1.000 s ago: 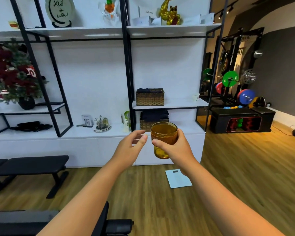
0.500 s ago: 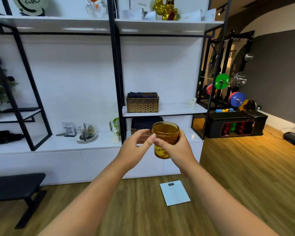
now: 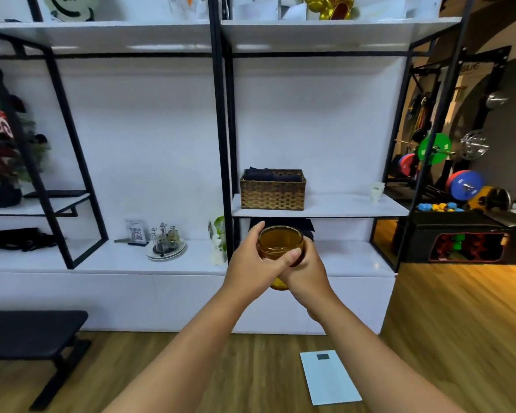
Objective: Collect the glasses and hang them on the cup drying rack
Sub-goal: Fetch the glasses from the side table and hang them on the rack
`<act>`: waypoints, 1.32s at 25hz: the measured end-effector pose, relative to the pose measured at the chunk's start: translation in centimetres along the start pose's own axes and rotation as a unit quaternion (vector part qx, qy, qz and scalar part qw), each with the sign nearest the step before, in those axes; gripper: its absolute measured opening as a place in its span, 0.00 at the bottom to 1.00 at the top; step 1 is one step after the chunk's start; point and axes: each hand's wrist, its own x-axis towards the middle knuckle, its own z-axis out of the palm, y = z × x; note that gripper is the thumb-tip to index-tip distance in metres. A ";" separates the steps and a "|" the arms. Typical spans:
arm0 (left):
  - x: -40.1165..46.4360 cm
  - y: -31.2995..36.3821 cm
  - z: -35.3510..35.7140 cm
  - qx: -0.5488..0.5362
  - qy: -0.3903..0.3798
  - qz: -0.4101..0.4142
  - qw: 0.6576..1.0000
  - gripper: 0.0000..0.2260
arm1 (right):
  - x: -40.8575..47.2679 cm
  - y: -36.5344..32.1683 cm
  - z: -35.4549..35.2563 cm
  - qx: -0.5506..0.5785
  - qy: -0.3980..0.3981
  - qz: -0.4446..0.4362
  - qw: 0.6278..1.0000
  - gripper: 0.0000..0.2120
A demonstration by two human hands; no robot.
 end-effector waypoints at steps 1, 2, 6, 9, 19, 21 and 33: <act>1.7 -0.6 0.5 0.006 0.011 -0.006 1.000 0.48 | 1.9 0.9 0.2 0.006 -0.009 -0.002 1.000 0.39; 3.4 -1.1 1.1 0.012 0.021 -0.010 1.000 0.49 | 3.8 1.6 0.1 0.010 -0.020 -0.003 1.000 0.39; 9.6 -2.6 2.7 0.038 0.052 -0.026 0.998 0.50 | 11.8 3.9 -0.1 0.001 -0.082 0.001 0.997 0.32; 13.5 -3.3 3.1 0.062 0.093 -0.032 0.993 0.50 | 16.6 5.2 0.5 0.019 -0.118 -0.010 0.993 0.30; 22.7 -9.9 -3.5 0.024 0.199 -0.086 0.976 0.47 | 26.9 9.2 8.9 0.120 -0.254 0.067 0.957 0.43; 24.7 -12.1 -5.5 -0.022 0.219 -0.095 0.971 0.45 | 29.0 10.3 11.4 0.163 -0.269 0.121 0.941 0.44; 36.3 -25.7 -18.7 -0.157 0.207 -0.133 0.956 0.40 | 42.1 15.8 30.6 0.375 -0.354 0.289 0.807 0.28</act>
